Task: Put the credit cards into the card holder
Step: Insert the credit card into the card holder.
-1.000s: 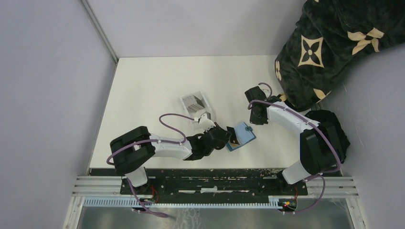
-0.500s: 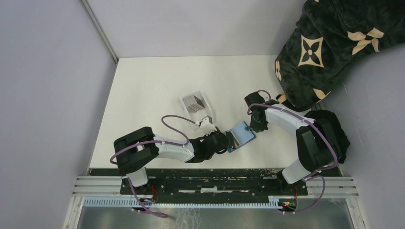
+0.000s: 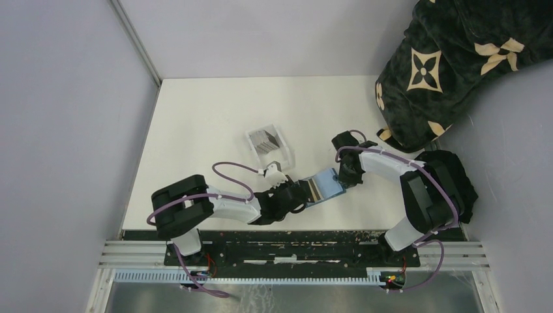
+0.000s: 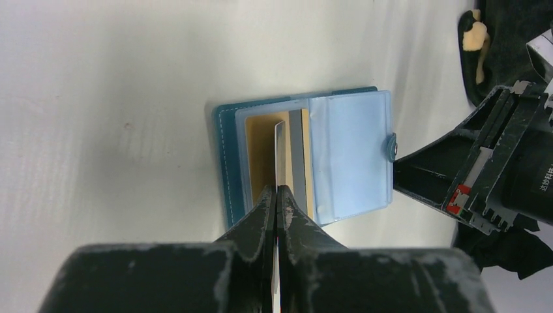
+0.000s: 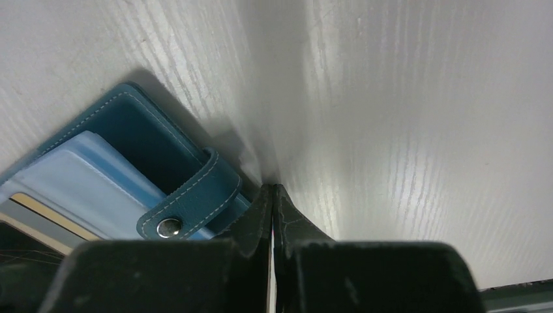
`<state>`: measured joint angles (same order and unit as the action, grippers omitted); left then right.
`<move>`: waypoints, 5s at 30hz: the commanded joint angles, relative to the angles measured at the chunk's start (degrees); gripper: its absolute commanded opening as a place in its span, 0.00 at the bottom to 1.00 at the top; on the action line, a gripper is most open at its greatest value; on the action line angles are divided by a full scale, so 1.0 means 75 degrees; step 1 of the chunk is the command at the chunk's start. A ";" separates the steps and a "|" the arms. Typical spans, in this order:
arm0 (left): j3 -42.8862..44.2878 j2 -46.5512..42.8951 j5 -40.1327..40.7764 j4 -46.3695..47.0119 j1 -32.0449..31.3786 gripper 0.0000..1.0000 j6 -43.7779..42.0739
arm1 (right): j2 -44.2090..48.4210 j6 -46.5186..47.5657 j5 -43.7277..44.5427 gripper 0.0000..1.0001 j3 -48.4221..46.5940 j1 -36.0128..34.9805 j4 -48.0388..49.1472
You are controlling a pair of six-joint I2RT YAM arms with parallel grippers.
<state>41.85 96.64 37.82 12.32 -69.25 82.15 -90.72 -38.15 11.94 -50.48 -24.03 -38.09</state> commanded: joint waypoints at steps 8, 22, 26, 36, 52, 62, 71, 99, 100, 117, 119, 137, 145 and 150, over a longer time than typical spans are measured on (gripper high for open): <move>-0.0430 -0.0947 0.0840 -0.0127 0.0253 0.03 -0.0564 | -0.0378 -0.0595 -0.0144 0.01 -0.0243 -0.0919 0.0269; -0.1149 -0.1149 -0.0074 0.2127 0.0563 0.03 -0.2135 | -0.0877 -0.0916 -0.0100 0.01 -0.0698 -0.1598 0.0302; -0.1200 -0.0882 -0.0363 0.2608 0.0660 0.03 -0.2325 | -0.0929 -0.0906 -0.0121 0.01 -0.0714 -0.1641 0.0319; -0.1273 -0.0536 -0.0560 0.2988 0.0856 0.03 -0.2343 | -0.1011 -0.0809 -0.0088 0.01 -0.0720 -0.1659 0.0303; -0.1496 -0.0252 -0.0613 0.3271 0.1029 0.03 -0.2069 | -0.1061 -0.0718 -0.0122 0.01 -0.0726 -0.1660 0.0264; -0.1518 0.0005 -0.0899 0.3642 0.1146 0.03 -0.1781 | -0.1129 -0.0698 -0.0157 0.01 -0.0699 -0.1659 0.0314; -0.1643 0.0036 -0.1067 0.4027 0.1228 0.03 -0.1566 | -0.1206 -0.0663 -0.0175 0.01 -0.0653 -0.1655 0.0367; -0.1974 -0.0133 -0.1271 0.4529 0.1241 0.03 -0.1226 | -0.1276 -0.0614 -0.0210 0.01 -0.0636 -0.1650 0.0414; -0.1976 -0.0144 -0.1261 0.4523 0.1239 0.03 -0.1225 | -0.1275 -0.0609 -0.0210 0.01 -0.0640 -0.1652 0.0414; -0.1904 0.0232 -0.1305 0.4815 0.1241 0.03 -0.0969 | -0.1292 -0.0612 -0.0210 0.01 -0.0621 -0.1660 0.0403; -0.1880 0.0283 -0.1305 0.4832 0.1239 0.03 -0.0962 | -0.1305 -0.0600 -0.0207 0.01 -0.0628 -0.1667 0.0392; -0.1780 0.0600 -0.1184 0.4905 0.1201 0.03 -0.0697 | -0.1358 -0.0546 -0.0210 0.01 -0.0658 -0.1659 0.0325; -0.1830 0.0691 -0.1036 0.4871 0.1085 0.03 -0.0585 | -0.1401 -0.0545 -0.0216 0.01 -0.0657 -0.1659 0.0320; -0.1849 0.0720 -0.0862 0.4735 0.0996 0.03 -0.0488 | -0.1450 -0.0567 -0.0288 0.01 -0.0654 -0.1669 0.0344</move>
<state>27.51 101.23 28.88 47.70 -60.95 75.24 -97.45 -41.63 12.16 -57.08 -35.90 -38.79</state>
